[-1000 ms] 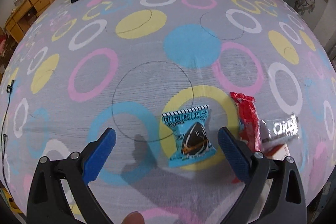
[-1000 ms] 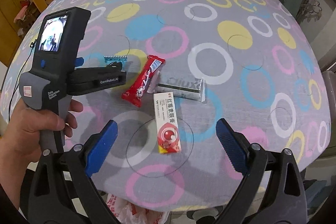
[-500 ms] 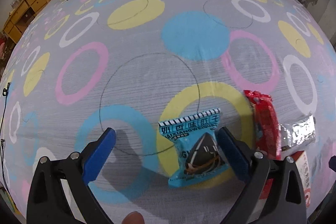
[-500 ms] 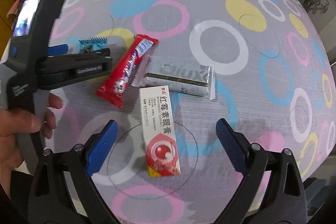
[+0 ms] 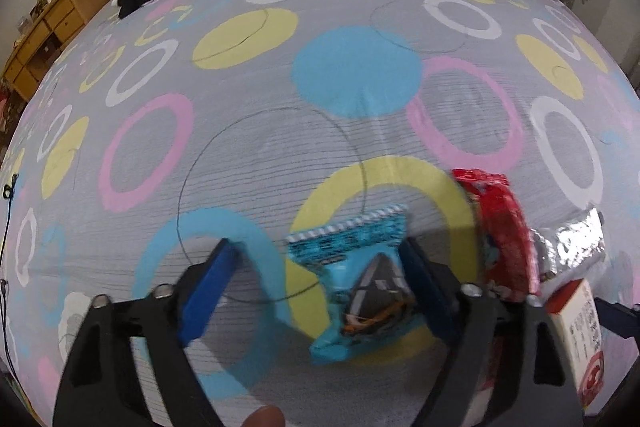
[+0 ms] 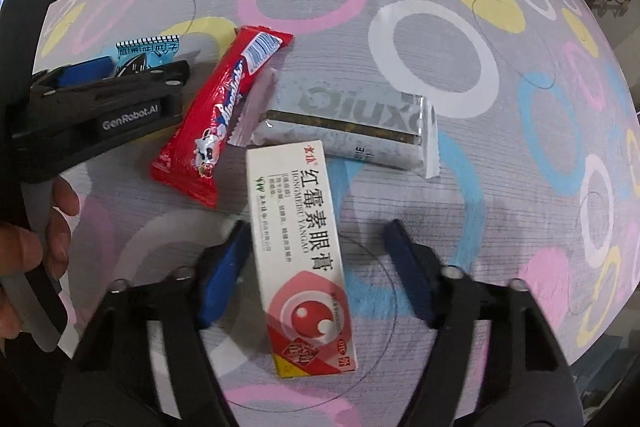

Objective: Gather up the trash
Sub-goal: 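Grasp the blue snack bag with the left tool while the right tool grasps the white-red medicine box, then carry the blue bag and medicine box off the bed over the trash bag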

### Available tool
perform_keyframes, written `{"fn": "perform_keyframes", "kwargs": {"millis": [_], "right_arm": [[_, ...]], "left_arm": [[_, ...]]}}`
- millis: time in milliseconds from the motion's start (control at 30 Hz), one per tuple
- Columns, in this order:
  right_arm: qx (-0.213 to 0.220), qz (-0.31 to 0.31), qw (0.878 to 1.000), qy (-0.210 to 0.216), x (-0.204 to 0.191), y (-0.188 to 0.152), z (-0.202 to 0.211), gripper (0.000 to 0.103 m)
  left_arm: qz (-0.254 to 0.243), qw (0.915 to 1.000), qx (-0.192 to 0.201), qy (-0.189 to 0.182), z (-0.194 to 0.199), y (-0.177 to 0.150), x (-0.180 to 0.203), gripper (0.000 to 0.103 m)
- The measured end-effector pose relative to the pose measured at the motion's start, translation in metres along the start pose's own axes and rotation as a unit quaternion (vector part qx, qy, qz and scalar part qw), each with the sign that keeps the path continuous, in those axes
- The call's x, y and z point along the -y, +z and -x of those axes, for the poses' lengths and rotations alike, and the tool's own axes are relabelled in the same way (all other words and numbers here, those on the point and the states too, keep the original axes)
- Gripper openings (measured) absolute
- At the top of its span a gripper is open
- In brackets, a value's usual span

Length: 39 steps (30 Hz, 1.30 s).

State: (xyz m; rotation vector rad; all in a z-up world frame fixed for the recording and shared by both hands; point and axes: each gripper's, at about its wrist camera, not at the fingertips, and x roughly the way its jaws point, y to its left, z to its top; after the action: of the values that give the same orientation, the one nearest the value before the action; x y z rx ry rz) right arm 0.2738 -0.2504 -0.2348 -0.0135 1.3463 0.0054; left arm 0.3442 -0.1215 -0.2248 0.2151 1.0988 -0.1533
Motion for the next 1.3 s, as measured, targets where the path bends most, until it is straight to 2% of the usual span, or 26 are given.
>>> {"fn": "perform_keyframes", "kwargs": {"millis": [33, 167, 333, 467, 800, 1300], "right_arm": [[0.001, -0.002, 1.000, 0.001, 0.000, -0.001, 0.001, 0.048], [0.002, -0.003, 1.000, -0.003, 0.000, -0.003, 0.002, 0.032], [0.002, -0.003, 1.000, -0.007, -0.002, -0.005, 0.004, 0.032], [0.005, -0.007, 1.000, -0.006, -0.007, -0.009, 0.007, 0.032], [0.016, -0.019, 1.000, 0.002, 0.000, -0.017, 0.017, 0.032], [0.064, -0.013, 0.998, 0.021, -0.005, -0.032, 0.081, 0.032]], "left_arm": [[-0.001, 1.0000, 0.001, -0.001, 0.001, 0.000, 0.001, 0.070], [0.000, 1.0000, 0.001, -0.004, 0.004, -0.001, -0.001, 0.057], [0.004, 1.0000, 0.000, -0.007, 0.009, -0.003, -0.007, 0.038], [0.010, 0.9998, -0.002, -0.015, 0.013, -0.006, -0.012, 0.032], [0.018, 0.9995, -0.001, -0.025, 0.027, -0.015, -0.022, 0.030], [0.015, 0.9991, 0.026, -0.030, 0.089, -0.031, -0.032, 0.030]]}}
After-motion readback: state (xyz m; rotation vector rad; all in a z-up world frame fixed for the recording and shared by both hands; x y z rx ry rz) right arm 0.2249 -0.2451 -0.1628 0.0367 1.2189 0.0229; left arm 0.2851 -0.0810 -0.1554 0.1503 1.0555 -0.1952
